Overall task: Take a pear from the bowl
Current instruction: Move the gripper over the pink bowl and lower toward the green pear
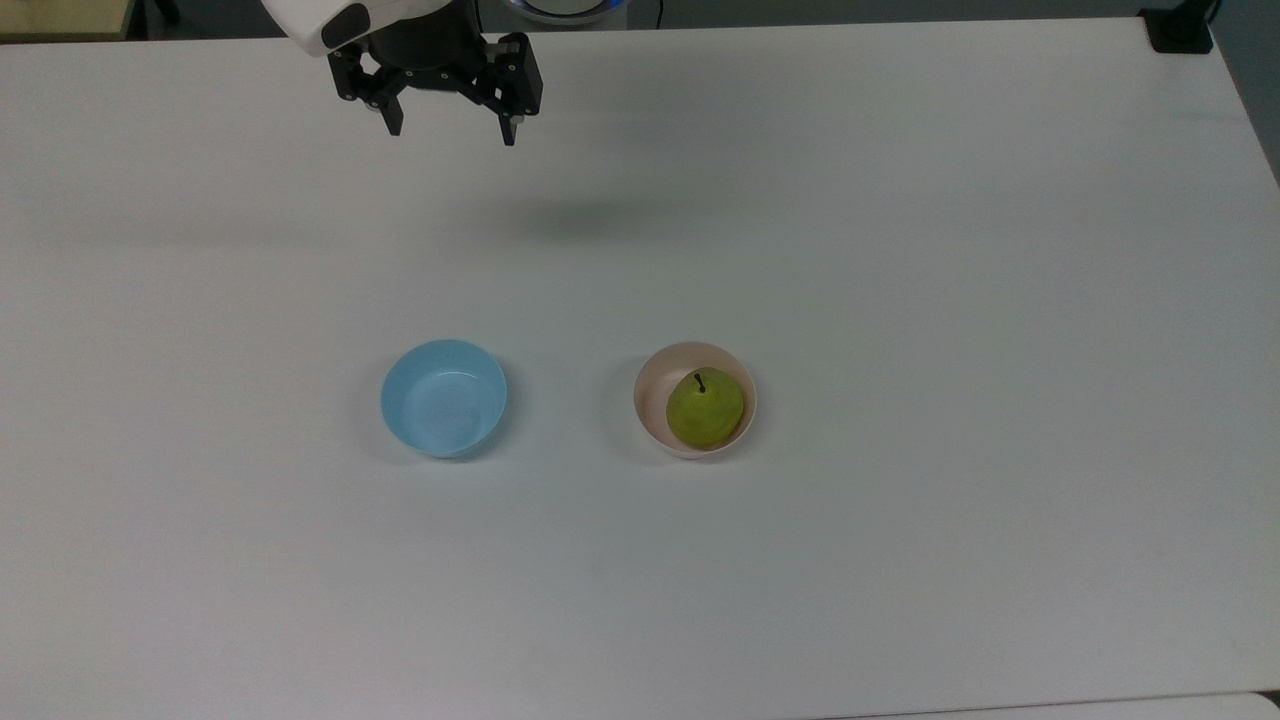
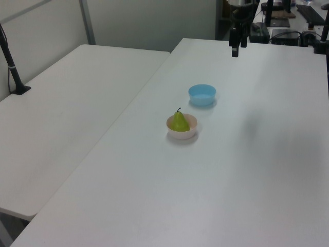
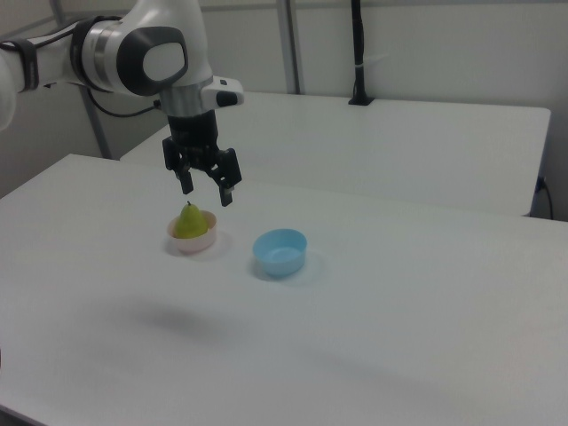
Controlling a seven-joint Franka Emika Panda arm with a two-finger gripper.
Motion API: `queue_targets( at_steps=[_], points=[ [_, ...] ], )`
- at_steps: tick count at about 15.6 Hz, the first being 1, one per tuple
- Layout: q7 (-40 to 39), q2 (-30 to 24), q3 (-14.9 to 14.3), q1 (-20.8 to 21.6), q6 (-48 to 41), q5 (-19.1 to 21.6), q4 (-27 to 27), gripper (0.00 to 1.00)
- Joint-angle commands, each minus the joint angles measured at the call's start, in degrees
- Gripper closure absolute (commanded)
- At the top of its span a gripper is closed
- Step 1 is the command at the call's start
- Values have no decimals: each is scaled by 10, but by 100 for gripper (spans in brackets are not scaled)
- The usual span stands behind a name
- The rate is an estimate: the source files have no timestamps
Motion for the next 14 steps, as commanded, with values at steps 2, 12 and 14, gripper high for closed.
queue_targets(
  at_steps=[2,12,14],
  points=[
    [11,19,-4,22,10,-5,13,0],
    [62,108,-8,82,135,23,69,0],
    [75,149,-8,105,169,30,87,0]
  ],
)
